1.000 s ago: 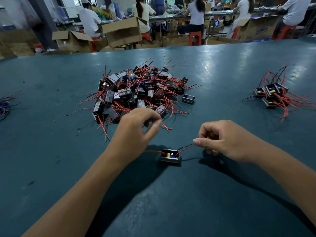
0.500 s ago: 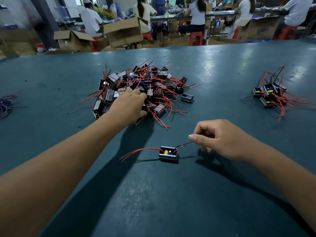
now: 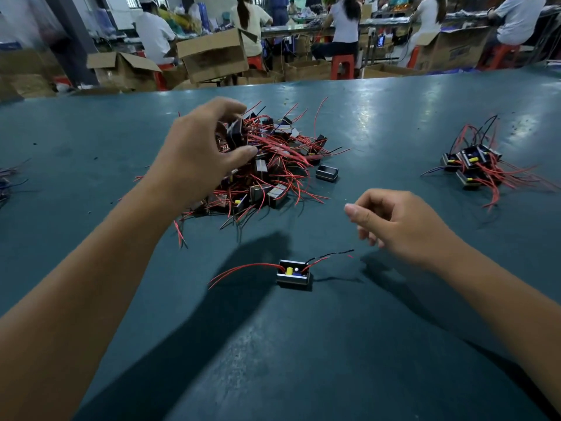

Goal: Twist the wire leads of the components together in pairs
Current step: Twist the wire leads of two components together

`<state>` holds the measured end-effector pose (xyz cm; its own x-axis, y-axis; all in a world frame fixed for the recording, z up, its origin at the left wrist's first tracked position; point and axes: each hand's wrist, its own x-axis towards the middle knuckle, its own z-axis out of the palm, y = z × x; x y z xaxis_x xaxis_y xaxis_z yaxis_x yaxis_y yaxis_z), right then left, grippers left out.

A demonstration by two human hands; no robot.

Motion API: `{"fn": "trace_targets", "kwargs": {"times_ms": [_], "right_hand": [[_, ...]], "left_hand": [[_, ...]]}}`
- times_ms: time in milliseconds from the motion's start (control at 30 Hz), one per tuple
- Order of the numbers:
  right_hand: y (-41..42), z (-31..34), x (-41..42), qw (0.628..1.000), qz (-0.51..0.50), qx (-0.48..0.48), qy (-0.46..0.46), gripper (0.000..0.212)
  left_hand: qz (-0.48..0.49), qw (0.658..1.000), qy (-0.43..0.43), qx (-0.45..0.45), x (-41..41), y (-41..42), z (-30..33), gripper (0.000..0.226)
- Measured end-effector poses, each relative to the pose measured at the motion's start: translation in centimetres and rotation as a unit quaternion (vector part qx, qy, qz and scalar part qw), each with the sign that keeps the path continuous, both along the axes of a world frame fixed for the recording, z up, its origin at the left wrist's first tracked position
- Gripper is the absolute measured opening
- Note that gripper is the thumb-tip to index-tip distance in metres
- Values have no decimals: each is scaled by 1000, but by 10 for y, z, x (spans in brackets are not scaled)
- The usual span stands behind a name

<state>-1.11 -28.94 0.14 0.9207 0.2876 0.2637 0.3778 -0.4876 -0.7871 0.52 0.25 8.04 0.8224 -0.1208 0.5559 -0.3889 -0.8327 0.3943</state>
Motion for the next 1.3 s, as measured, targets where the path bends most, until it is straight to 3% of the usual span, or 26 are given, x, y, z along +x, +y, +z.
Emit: {"fn": "trace_targets", "kwargs": {"times_ms": [133, 400, 533, 633, 733, 833, 1100, 1200, 1300], "right_hand": [[-2, 1, 1, 999, -22, 19, -17, 25], [2, -1, -7, 998, -21, -44, -43, 17], [5, 3, -13, 995, 12, -46, -85, 12], [7, 6, -17, 988, 41, -70, -129, 5], [11, 8, -22, 981, 63, -105, -153, 12], [15, 8, -25, 985, 73, -82, -135, 21], [15, 17, -25, 998, 56, 28, 5, 42], [12, 18, -26, 997, 10, -57, -51, 44], [9, 22, -25, 991, -14, -106, -79, 31]], "left_hand": [[-70, 981, 21, -182, -22, -15, -14, 55], [-210, 893, 205, -341, -31, -51, -79, 64], [-238, 908, 194, -285, -32, -55, -85, 70], [-218, 931, 154, -248, -34, -53, -83, 71], [-180, 952, 107, -222, -41, -55, -80, 67], [-149, 970, 55, -183, -46, -63, -80, 61], [-123, 986, 15, -109, -54, -86, -77, 60], [-150, 985, 17, -80, -55, -96, -75, 67], [-195, 975, 74, -79, -56, -95, -75, 74]]}}
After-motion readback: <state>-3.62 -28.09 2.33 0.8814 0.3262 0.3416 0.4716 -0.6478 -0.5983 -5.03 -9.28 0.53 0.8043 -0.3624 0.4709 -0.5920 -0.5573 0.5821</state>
